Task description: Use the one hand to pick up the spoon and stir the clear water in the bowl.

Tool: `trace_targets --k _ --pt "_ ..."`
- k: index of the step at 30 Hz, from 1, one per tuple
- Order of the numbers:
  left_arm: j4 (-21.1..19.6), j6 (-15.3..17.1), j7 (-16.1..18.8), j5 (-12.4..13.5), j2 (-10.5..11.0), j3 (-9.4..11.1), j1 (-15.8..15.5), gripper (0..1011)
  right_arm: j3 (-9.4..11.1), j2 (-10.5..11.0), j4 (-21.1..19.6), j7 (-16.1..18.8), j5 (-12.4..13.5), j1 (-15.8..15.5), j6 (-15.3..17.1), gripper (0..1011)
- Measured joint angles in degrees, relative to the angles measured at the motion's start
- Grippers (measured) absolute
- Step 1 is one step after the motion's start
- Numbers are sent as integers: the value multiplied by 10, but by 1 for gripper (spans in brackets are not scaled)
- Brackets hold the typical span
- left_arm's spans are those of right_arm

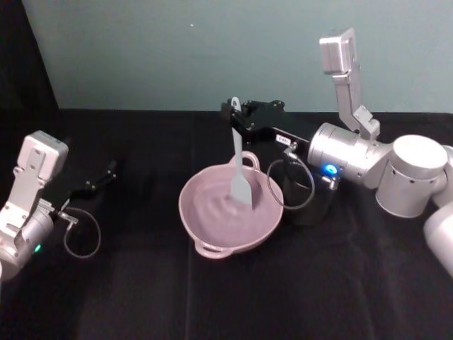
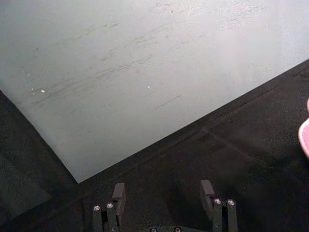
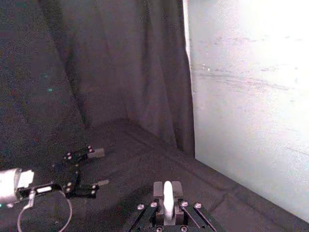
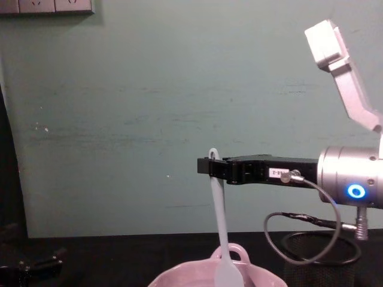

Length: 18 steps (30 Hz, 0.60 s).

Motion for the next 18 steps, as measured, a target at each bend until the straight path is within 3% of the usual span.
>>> trace_targets --k 9,18 --pt "0 0 0 0 0 0 0 1011 -4 15 -51 -3 6 -29 17 109" --pt "0 0 0 0 0 0 0 1011 -16 3 -55 10 19 -33 9 109"
